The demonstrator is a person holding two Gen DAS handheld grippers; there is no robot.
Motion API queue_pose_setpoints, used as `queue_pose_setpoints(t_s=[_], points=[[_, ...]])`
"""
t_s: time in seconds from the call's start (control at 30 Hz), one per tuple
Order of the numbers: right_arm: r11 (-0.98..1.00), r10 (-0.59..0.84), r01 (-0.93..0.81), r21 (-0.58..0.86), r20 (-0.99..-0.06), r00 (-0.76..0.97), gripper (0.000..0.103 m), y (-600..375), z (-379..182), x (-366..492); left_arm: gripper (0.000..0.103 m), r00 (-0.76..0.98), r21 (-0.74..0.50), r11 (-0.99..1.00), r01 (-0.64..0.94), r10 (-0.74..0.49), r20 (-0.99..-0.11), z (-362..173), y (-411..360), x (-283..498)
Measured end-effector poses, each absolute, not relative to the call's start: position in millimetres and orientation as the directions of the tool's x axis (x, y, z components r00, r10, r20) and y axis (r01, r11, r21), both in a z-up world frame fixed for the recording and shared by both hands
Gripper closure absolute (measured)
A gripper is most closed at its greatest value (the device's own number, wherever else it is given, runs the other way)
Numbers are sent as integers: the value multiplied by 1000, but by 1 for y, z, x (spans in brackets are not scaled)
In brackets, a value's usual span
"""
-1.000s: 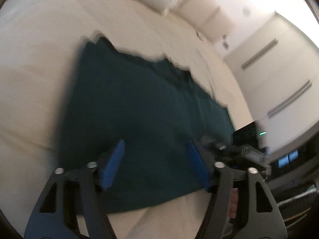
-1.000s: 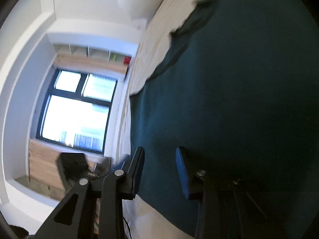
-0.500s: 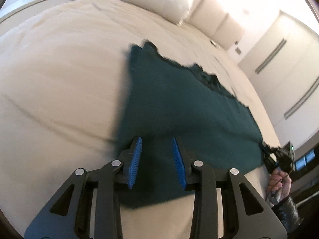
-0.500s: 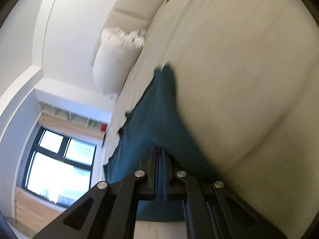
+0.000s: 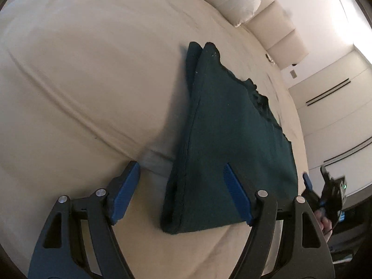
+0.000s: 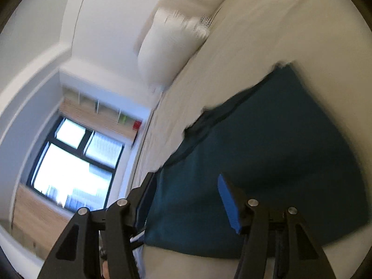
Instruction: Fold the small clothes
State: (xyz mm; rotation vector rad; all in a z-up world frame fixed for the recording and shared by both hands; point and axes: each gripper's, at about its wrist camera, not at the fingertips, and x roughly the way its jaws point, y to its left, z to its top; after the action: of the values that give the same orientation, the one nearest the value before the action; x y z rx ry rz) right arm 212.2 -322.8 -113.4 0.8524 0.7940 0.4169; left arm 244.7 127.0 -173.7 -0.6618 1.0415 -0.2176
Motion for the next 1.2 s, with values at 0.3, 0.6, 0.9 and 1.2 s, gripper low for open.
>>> queue_pose_setpoints(t_s=[0.3,0.6,0.9,1.2], points=[[529,776,-75,845,-445,447,44,-236,-132,279,30,364,-794,595,-125,-716,-595,-195,122,282],[531,819,-58,846,-494,292,44,-171,-159,324,38,287,-837,531,-129,-788,-544,-196,116,284],[572,797,-37,819,-545,259,46,-154,-180,333,90,370,-827,528,-194,-741,-560,-201,132,254],[525,823,-26,851,-500,270,39,-195,-160,328,91,429,-742,667,-67,-652,-625,-135,89,255]])
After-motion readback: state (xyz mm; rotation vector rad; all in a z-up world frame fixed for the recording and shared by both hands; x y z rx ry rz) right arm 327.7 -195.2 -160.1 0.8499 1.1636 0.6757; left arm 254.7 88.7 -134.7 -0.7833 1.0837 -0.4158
